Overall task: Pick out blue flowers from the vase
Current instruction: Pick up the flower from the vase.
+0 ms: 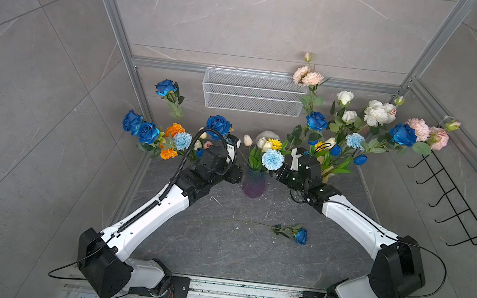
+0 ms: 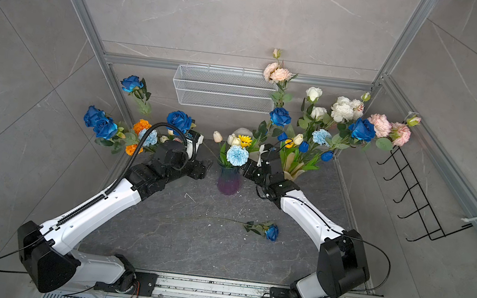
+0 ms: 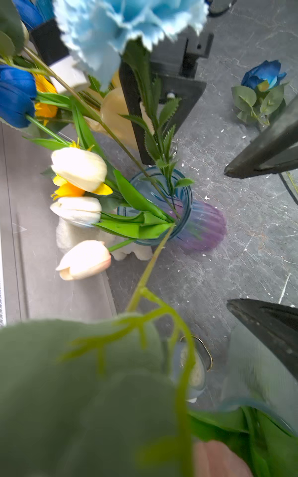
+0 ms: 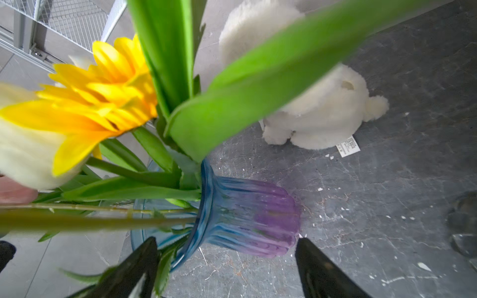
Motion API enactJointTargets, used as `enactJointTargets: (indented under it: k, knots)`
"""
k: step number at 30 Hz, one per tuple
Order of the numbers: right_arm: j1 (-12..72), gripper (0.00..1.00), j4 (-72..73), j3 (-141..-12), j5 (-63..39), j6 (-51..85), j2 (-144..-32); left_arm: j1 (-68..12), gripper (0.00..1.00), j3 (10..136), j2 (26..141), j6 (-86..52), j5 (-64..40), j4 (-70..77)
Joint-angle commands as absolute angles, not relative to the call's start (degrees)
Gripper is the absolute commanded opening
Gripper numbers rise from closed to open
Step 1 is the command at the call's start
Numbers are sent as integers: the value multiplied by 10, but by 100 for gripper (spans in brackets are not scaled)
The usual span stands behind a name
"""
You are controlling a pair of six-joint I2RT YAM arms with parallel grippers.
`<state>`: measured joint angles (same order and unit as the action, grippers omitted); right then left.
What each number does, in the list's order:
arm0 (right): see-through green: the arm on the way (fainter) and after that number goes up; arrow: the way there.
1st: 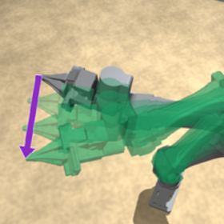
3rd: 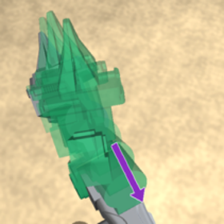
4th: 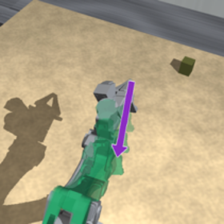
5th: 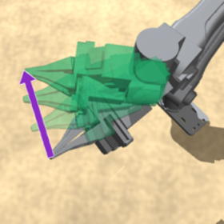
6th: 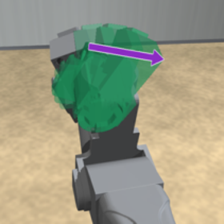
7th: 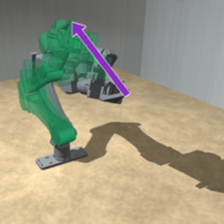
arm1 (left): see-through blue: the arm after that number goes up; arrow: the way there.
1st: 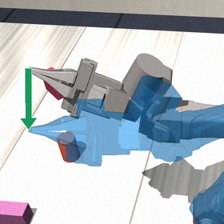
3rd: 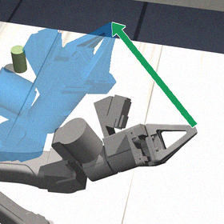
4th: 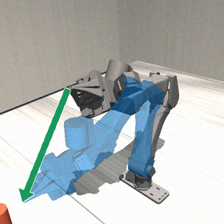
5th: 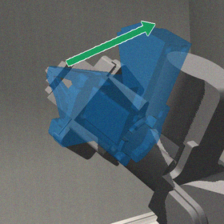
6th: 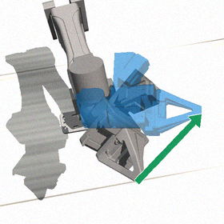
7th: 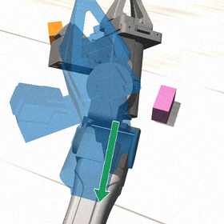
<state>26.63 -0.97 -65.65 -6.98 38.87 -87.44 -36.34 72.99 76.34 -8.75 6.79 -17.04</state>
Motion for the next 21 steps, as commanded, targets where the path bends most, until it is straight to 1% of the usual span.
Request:
enactJointTargets:
  k: [1, 8, 13, 16, 18, 21]
  knots:
    - [264, 84, 19, -679, -82, 405, -892, -361, 74, 757, 776, -78, 52, -106]
    - [264, 83, 28, -696, -91, 406, -922, -360, 72, 768, 802, -33, 91, -59]
    - [264, 83, 21, -704, -91, 400, -932, -359, 66, 784, 835, -20, 101, -30]
    - [264, 83, 12, -709, -89, 393, -933, -357, 64, 795, 853, -14, 105, -20]
    - [264, 83, 5, -710, -86, 388, -933, -355, 60, 800, 860, -11, 107, -13]
    - [264, 83, 1, -709, -84, 383, -932, -351, 49, 801, 866, -11, 109, -1]
